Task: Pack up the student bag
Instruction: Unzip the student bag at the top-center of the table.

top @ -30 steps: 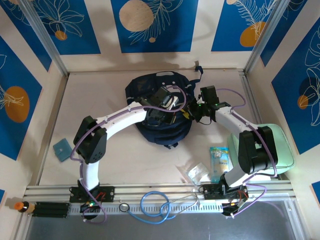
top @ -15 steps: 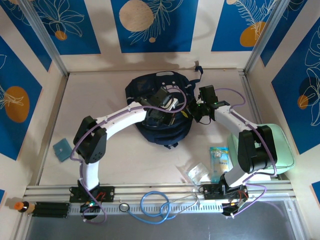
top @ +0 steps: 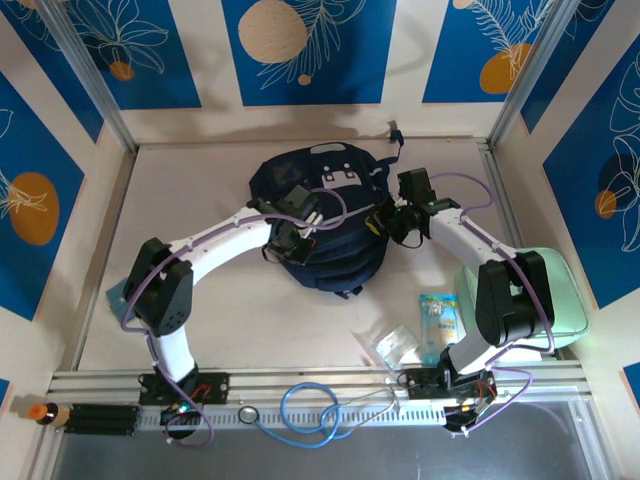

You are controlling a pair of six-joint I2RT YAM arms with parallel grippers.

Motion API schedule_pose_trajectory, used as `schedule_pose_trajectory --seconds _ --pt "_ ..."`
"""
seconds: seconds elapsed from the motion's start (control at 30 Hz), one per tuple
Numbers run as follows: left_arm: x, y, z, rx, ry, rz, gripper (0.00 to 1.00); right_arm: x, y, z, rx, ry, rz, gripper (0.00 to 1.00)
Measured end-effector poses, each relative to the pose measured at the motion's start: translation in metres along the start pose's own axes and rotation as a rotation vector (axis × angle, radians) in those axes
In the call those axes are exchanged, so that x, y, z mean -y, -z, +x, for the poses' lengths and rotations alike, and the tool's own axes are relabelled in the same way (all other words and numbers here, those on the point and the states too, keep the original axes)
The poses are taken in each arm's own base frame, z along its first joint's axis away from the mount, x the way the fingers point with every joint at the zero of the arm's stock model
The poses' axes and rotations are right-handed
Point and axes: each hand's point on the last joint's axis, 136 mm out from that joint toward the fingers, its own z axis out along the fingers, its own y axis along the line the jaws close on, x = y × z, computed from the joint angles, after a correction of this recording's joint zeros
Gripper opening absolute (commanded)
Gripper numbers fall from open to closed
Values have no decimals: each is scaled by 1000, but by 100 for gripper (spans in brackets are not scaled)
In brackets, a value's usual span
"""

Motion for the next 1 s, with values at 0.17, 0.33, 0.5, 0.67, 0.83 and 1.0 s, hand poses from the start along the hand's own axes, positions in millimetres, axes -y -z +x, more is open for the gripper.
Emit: schedule_pose_trajectory --seconds 0.17,0.33,0.5,0.67,0.83,1.0 --pt "-27 0 0 -11 61 -33 0 2 -1 0 8 20 17 1" --pt "-47 7 -11 8 119 -28 0 1 -3 2 12 43 27 1" --pt "-66 9 -32 30 166 -39 5 2 -6 -1 24 65 42 2" --pt "-79 5 -37 26 184 -89 38 0 -6 0 25 98 38 21" --pt "-105 13 -37 70 245 -172 62 -5 -5 0 29 169 37 52" --pt "-154 43 -6 159 420 -255 77 -20 4 -3 66 268 32 68"
